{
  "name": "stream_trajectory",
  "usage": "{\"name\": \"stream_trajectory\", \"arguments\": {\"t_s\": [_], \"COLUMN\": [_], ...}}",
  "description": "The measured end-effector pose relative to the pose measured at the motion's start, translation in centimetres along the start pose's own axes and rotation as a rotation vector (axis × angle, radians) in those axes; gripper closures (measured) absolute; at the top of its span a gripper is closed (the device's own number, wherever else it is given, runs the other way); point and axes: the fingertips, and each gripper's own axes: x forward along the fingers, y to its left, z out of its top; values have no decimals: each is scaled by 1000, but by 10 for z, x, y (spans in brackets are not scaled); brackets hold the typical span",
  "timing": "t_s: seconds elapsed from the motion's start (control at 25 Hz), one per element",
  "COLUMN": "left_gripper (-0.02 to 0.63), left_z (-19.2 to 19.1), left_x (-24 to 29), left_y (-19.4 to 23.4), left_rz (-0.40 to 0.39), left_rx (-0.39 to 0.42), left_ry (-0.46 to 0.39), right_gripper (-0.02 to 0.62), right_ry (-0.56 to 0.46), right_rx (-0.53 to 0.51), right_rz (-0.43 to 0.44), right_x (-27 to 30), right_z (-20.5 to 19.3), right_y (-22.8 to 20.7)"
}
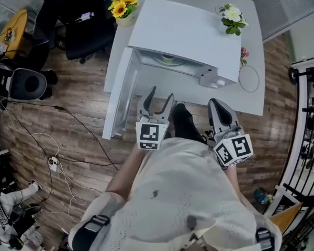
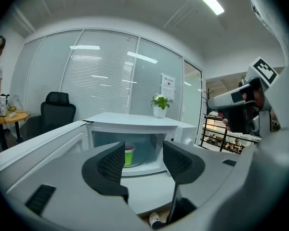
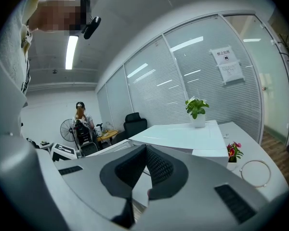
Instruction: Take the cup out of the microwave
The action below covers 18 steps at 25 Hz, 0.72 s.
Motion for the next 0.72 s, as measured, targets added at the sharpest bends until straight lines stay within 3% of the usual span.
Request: {"name": "stream_trajectory", "arguments": {"t_s": [0.28,0.72], "left_gripper": [347,341], "left_z": [-20,-54], "left_x": [39,107], "left_y": [18,38], "left_rz": [10,31], "left_rx": [8,-31], "left_ry": [45,123], "right_gripper": [586,586], "right_ry": [8,45], "right_rx": [-10,11], "right_rz": [-2,-76], "right_x": [26,40], "right_z": [6,3], "right_y": [-20,-71]}}
